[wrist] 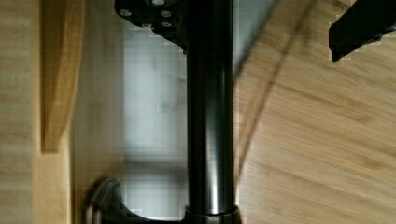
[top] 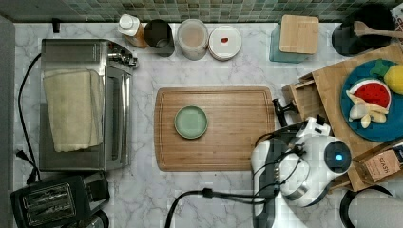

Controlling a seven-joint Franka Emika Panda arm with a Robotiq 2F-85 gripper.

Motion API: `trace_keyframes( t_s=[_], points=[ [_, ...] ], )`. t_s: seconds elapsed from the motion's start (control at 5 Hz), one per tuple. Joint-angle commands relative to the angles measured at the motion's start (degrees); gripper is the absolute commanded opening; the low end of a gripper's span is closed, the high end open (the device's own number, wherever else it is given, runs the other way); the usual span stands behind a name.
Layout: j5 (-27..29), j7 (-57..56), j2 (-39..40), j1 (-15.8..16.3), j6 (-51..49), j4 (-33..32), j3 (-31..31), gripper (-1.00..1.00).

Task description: Open the drawer.

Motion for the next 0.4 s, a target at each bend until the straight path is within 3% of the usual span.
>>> trace_keyframes(
  t_s=[0.2,0.4],
  points=[
    [-6.17,16.14,-13.38,10.00,2.83,-15.53,7.69,1.00],
    [-7.32,16.79,-13.84,11.21,3.81,-16.91,9.39,1.00]
  ],
)
